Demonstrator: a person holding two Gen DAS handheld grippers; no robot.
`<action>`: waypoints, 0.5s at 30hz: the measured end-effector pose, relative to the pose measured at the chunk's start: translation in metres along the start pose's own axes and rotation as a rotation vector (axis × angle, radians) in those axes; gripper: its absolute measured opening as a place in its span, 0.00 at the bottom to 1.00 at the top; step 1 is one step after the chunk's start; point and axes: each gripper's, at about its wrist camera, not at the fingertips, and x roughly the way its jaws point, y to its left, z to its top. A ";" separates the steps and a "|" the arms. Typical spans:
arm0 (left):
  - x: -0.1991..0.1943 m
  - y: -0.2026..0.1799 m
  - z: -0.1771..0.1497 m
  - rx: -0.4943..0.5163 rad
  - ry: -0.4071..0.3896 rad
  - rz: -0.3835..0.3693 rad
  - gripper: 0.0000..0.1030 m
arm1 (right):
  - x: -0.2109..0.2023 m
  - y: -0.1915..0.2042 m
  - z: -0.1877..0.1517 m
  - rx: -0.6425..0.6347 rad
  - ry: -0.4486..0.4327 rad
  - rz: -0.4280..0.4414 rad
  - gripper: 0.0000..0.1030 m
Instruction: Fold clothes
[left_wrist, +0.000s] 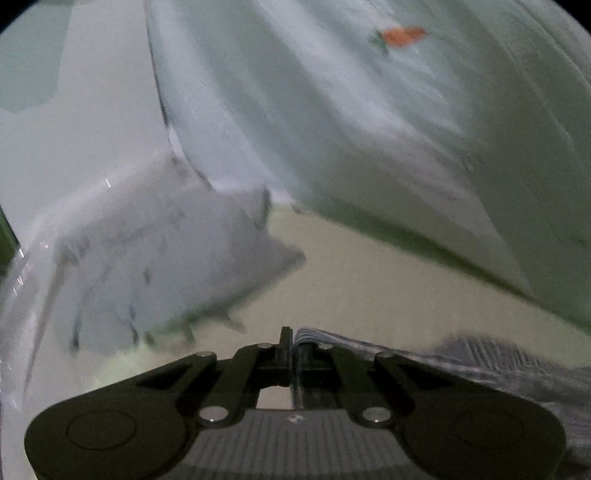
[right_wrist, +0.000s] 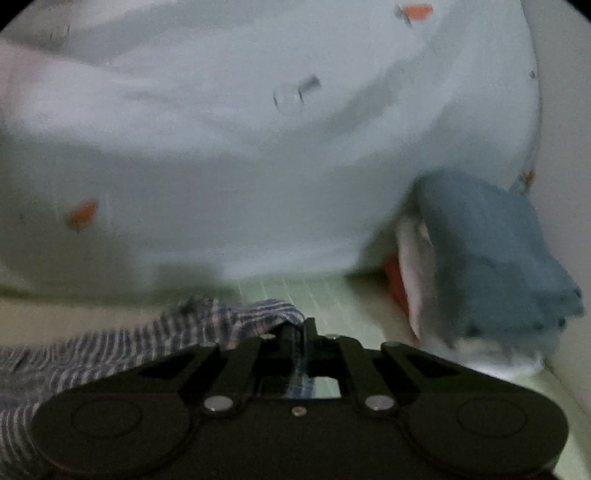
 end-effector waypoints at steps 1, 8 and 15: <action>0.005 0.001 0.008 -0.011 -0.019 0.019 0.13 | 0.003 0.008 0.006 -0.007 -0.015 0.006 0.05; 0.027 -0.010 -0.001 -0.066 0.042 0.003 0.79 | 0.015 0.046 -0.012 -0.017 0.082 0.030 0.56; 0.029 -0.053 -0.080 0.072 0.242 -0.075 0.81 | 0.004 0.038 -0.100 0.065 0.362 0.032 0.62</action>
